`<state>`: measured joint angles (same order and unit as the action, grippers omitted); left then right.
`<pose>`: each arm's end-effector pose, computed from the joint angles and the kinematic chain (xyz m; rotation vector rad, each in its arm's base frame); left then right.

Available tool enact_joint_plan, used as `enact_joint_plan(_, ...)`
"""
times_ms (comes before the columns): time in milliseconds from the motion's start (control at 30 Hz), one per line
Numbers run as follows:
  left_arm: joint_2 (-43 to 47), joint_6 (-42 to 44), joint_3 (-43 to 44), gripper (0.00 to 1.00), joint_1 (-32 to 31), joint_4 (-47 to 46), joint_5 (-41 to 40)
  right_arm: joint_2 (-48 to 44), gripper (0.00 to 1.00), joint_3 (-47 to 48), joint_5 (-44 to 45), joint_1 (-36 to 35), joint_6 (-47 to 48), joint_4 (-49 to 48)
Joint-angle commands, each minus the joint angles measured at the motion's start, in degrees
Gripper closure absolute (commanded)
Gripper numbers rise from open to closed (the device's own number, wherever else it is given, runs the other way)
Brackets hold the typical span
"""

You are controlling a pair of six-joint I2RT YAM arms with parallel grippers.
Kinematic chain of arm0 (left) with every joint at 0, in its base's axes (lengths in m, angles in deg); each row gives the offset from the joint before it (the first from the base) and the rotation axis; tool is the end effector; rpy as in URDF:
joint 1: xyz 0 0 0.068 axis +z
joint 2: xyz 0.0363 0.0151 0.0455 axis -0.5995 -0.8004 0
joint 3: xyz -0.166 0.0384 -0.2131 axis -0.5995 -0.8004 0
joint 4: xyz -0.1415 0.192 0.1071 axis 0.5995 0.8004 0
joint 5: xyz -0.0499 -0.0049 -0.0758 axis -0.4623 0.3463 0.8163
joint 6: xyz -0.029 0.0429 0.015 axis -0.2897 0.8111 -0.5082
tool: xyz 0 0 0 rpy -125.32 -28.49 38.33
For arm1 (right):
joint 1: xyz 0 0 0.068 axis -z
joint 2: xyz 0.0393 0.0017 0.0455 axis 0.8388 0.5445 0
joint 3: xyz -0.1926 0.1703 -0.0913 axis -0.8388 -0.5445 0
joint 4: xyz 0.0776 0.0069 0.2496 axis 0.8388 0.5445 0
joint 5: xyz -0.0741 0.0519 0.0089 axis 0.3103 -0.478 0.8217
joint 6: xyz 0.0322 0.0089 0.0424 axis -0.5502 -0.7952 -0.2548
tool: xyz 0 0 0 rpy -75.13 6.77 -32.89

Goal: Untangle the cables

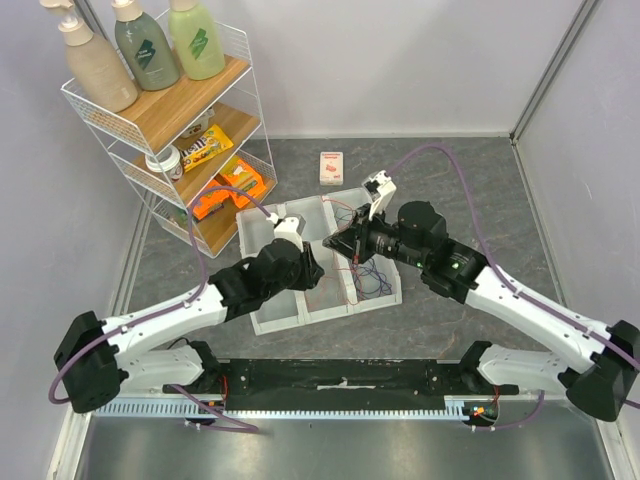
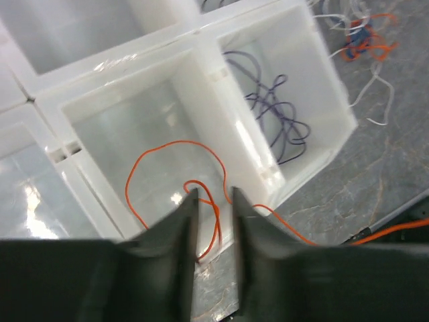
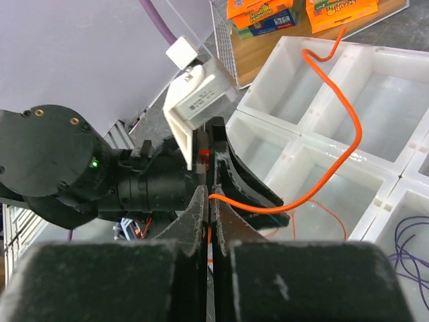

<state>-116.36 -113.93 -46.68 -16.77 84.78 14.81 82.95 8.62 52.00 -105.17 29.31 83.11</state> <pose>0.1489 -0.1877 0.2536 0.1378 2.1981 -0.6900 0.1652 0.1951 0.3574 -0.3649 1.9196 1.1971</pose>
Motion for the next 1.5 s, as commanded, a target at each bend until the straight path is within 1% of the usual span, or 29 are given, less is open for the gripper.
enact_joint_plan(0,-3.02,-5.25,2.87,0.55,2.27,5.98,0.83,3.72,1.00,-1.47,1.25,0.00,-2.62,-9.55)
enact_joint_plan(67,-2.41,-4.72,4.20,0.47,2.28,8.19,0.49,5.74,1.00,-1.21,2.12,0.00,-3.49,-10.61)
enact_joint_plan(133,-0.13,-4.20,4.38,0.42,2.36,9.77,0.31,7.59,1.00,-1.56,3.35,0.00,-4.37,-12.01)
enact_joint_plan(200,4.07,-3.76,3.42,0.38,2.28,10.48,-0.04,9.08,1.00,-3.13,5.19,-0.09,-5.77,-14.38)
enact_joint_plan(300,11.28,-2.88,2.27,0.36,2.28,11.88,-0.30,11.01,1.00,-4.28,6.17,0.17,-6.05,-18.42)
enact_joint_plan(367,18.04,-1.30,2.01,0.36,2.28,12.24,-0.39,13.56,1.00,-3.93,5.12,0.09,-5.78,-20.97)
enact_joint_plan(433,22.70,0.37,2.27,0.35,2.28,12.50,-1.70,16.54,1.00,-3.41,3.54,0.08,-6.57,-23.87)
enact_joint_plan(500,26.32,2.12,2.97,0.33,2.28,12.24,-3.81,19.36,1.00,-3.75,1.25,0.00,-7.45,-28.43)
enact_joint_plan(567,27.91,3.97,4.11,0.31,2.28,11.19,-5.39,22.17,1.00,-4.81,0.81,-0.09,-8.15,-31.96)
enact_joint_plan(667,26.78,7.13,7.71,0.29,2.28,9.26,-6.54,25.78,1.00,-4.72,1.07,-0.70,-7.28,-30.66)
enact_joint_plan(733,24.15,10.55,10.78,0.27,2.28,7.07,-6.28,26.23,1.00,-5.42,3.17,-2.28,-6.23,-28.03)
enact_joint_plan(833,17.57,15.48,17.54,0.24,2.36,3.72,-5.84,26.23,1.00,-6.65,4.93,-5.35,-4.99,-24.17)
enact_joint_plan(900,11.86,18.29,22.81,0.24,2.36,2.84,-5.66,25.26,1.00,-8.32,7.82,-6.85,-4.73,-20.48)
enact_joint_plan(967,8.24,20.40,26.77,0.23,2.45,1.35,-4.79,24.56,1.00,-10.16,9.42,-7.21,-5.08,-18.97)
enact_joint_plan(1033,5.43,21.99,30.11,0.23,2.89,0.47,-2.77,25.17,1.00,-11.40,7.24,-7.30,-5.60,-18.96)
enact_joint_plan(1100,3.58,21.82,32.58,0.23,4.03,0.90,0.12,25.96,1.00,-12.01,6.17,-7.56,-5.26,-18.27)
enact_joint_plan(1167,3.13,22.00,32.42,0.23,4.91,1.16,3.11,26.14,1.00,-12.19,6.87,-7.74,-4.47,-16.34)
enact_joint_plan(1233,3.57,23.31,30.32,0.24,5.00,0.55,4.18,26.23,1.00,-11.76,8.10,-7.74,-3.15,-14.06)
enact_joint_plan(1300,4.71,24.28,27.16,0.24,5.09,-0.32,3.74,26.49,1.00,-10.53,8.10,-7.65,-2.62,-12.47)
enact_joint_plan(1400,6.81,25.51,22.94,0.24,5.09,-2.08,2.69,27.72,1.00,-9.74,4.07,-8.52,-3.85,-12.47)
enact_joint_plan(1467,7.26,26.39,22.66,0.24,5.00,-2.09,1.98,25.98,1.00,-9.29,7.38,-10.80,-2.54,-9.23)
